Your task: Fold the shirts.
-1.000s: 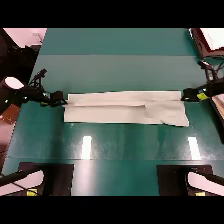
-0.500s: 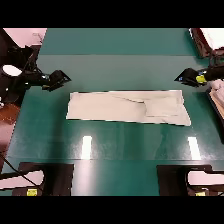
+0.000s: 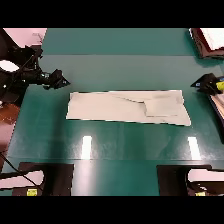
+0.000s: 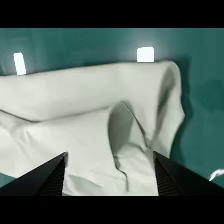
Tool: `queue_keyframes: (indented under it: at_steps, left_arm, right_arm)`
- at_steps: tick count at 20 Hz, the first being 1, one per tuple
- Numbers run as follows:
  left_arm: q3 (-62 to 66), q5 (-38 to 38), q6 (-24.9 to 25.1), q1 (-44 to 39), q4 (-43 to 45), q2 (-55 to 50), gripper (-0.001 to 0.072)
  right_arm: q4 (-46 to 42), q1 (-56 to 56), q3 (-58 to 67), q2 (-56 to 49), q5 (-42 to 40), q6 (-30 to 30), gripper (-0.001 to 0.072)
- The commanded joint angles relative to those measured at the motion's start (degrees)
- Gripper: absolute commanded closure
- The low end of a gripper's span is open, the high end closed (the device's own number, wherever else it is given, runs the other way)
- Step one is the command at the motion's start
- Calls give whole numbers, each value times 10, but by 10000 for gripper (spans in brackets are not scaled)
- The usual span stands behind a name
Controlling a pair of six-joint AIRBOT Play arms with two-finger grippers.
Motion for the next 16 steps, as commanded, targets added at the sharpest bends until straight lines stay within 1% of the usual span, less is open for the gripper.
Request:
queue_keyframes:
  at_steps: [1,5,7,9,11,13,16]
  left_arm:
    - [1,-37,4,-21,3,0,685]
    - [1,-21,6,-89,5,0,685]
    - [1,-6,6,-120,5,0,685]
    - [1,-5,6,-144,7,0,685]
    - [1,-6,5,-158,7,0,685]
    - [1,-6,5,-164,7,0,685]
    - [1,-5,5,-164,7,0,685]
  right_arm:
    - [7,-51,-69,-1,7,-38,78]
    - [7,-75,-154,-5,-28,-96,79]
    - [12,-78,-159,-31,-9,-115,79]
    - [47,-77,-159,-60,2,-132,79]
    - [79,-74,-159,-82,-1,-149,79]
    - [88,-60,-157,-95,-2,-155,79]
    - [96,-27,-157,-101,-7,-181,78]
